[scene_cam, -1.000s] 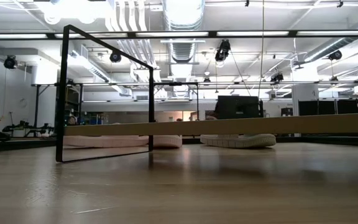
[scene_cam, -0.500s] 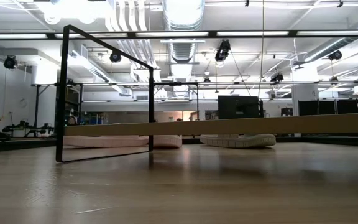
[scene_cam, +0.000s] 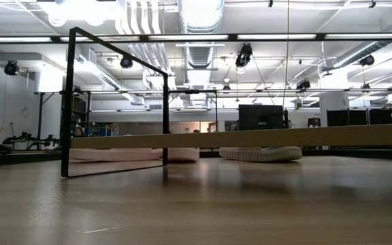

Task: Pick and place slides into the shelf
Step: Put the right gray slipper on the shelf

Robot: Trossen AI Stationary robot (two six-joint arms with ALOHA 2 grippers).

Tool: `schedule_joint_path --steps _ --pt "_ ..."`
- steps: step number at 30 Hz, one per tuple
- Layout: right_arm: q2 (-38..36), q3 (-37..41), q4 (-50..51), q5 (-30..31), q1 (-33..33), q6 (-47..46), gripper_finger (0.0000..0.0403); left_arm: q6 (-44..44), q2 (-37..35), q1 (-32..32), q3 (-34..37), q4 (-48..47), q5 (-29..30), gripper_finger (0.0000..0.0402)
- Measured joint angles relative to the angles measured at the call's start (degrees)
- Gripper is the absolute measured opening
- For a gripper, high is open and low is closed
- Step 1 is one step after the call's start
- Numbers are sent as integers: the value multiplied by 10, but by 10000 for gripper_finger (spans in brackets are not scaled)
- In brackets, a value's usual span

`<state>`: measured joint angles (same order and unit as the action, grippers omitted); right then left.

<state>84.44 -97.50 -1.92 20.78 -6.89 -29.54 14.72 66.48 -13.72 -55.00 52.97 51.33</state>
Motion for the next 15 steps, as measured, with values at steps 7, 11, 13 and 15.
schedule_joint_path --steps 7,11,13,15 --pt "-1 3 -13 -2 -7 10 144 15 0 -2 2 -8 -14 16" --pt "-2 3 -12 -5 -8 13 182 16 0 -2 8 -9 -15 16" --pt "-2 3 -13 -3 -12 16 200 15 0 -3 10 -20 -32 16" --pt "-1 3 -11 -1 -19 16 215 20 3 -4 11 -21 -45 16"
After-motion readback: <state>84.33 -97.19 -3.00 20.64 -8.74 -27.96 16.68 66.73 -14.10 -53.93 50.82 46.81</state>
